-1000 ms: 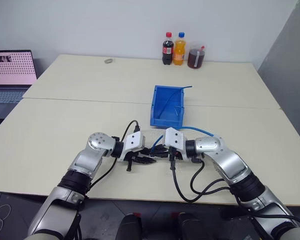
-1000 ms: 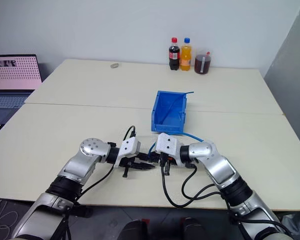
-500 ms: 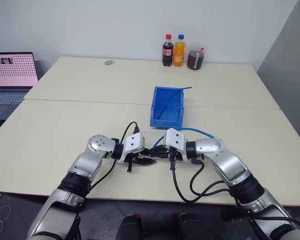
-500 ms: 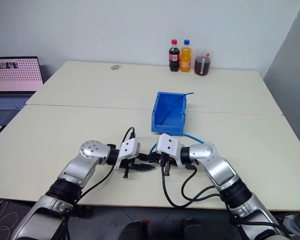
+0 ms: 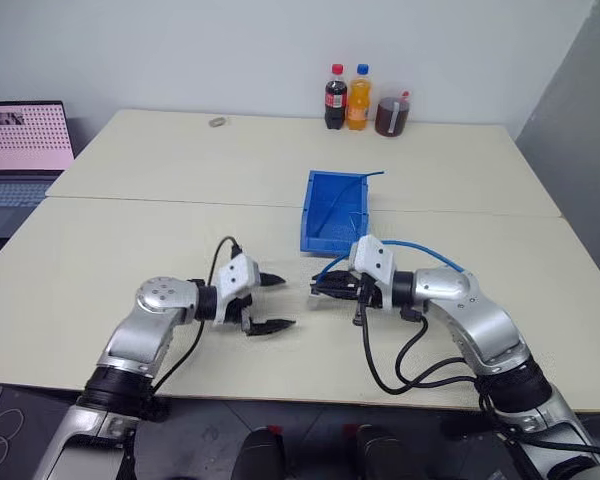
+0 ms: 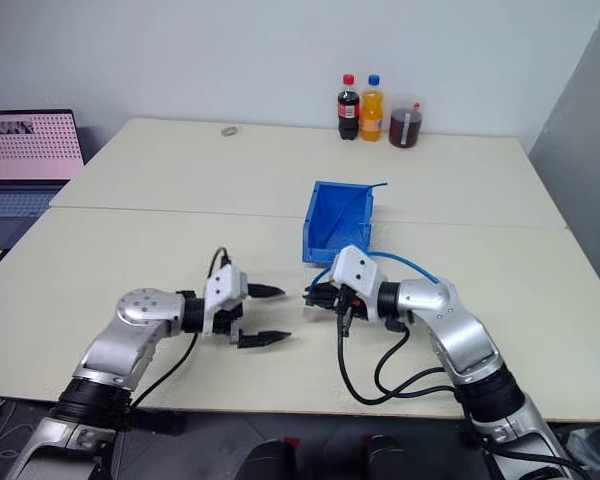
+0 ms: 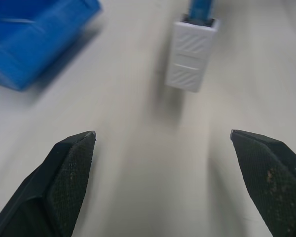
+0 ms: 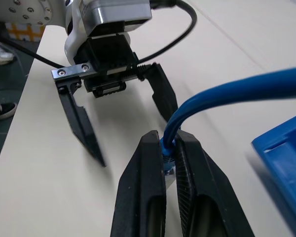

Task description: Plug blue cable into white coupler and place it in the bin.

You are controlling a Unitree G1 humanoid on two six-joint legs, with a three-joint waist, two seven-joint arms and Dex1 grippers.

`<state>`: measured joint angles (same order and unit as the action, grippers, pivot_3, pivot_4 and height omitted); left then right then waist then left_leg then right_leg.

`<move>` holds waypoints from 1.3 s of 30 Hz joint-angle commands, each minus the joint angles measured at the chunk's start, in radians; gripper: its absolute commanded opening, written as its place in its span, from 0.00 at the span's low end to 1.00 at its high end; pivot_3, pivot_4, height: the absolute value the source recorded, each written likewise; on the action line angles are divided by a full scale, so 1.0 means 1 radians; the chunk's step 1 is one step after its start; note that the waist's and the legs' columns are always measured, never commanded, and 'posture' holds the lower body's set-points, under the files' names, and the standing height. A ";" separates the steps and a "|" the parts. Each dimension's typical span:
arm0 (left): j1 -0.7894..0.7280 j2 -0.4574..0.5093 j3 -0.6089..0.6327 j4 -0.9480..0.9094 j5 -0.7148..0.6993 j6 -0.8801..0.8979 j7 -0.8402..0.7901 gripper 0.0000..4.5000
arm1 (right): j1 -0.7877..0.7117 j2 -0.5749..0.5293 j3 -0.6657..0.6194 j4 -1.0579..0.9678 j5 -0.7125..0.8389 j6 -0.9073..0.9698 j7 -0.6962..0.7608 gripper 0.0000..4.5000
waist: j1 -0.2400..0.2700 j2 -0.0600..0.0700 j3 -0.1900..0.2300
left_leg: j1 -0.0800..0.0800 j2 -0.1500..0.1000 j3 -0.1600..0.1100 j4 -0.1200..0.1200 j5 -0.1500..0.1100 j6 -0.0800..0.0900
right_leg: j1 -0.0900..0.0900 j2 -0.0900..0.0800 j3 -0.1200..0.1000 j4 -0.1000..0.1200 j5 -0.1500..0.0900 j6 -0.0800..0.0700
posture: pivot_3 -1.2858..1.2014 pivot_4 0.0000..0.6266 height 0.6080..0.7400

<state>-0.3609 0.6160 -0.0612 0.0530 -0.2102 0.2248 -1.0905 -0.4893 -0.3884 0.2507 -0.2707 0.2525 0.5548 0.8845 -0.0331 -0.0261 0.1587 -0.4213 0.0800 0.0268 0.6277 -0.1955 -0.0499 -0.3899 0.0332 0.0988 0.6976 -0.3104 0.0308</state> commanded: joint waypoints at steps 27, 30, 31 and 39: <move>-0.096 -0.028 0.101 -0.200 -0.089 0.277 0.287 1.00 | -0.649 -0.246 0.025 0.848 -0.179 -0.048 0.380 0.99 | 0.000 0.000 0.010 | -0.015 -0.001 0.002 -0.003 0.000 0.000 | -0.017 -0.001 0.000 -0.001 0.003 -0.006 | 0.52 0.24 1.00; -0.088 -0.007 0.124 -0.159 -0.078 0.258 0.299 1.00 | -0.525 -0.292 -0.053 0.653 -0.130 0.006 0.337 0.99 | -0.001 0.000 0.010 | -0.015 -0.001 0.002 -0.003 0.000 0.000 | -0.017 -0.001 0.000 -0.001 0.003 -0.006 | 0.52 0.24 1.00; -0.084 0.001 0.128 -0.149 -0.071 0.246 0.303 1.00 | -0.484 -0.288 -0.095 0.586 -0.108 0.029 0.295 0.99 | -0.003 0.000 0.010 | -0.015 -0.001 0.002 -0.003 0.000 0.000 | -0.017 -0.001 0.000 0.000 0.003 -0.006 | 0.52 0.24 1.00; -0.031 -0.005 0.231 -0.099 -0.052 0.186 0.427 1.00 | -0.037 -0.077 -0.396 -0.014 0.035 0.222 -0.128 0.99 | -0.005 0.000 0.010 | -0.014 0.000 0.001 -0.002 0.000 -0.001 | -0.015 -0.001 0.000 0.001 0.003 -0.006 | 0.52 0.24 1.00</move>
<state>-0.3936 0.6116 0.1269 -0.0330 -0.2532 0.4282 -0.6862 -0.5406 -0.4869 -0.0856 -0.1519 0.2437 0.7360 0.8376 -0.0384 -0.0261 0.1685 -0.4357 0.0795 0.0275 0.6264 -0.1954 -0.0508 -0.4053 0.0324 0.0986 0.6992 -0.3076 0.0246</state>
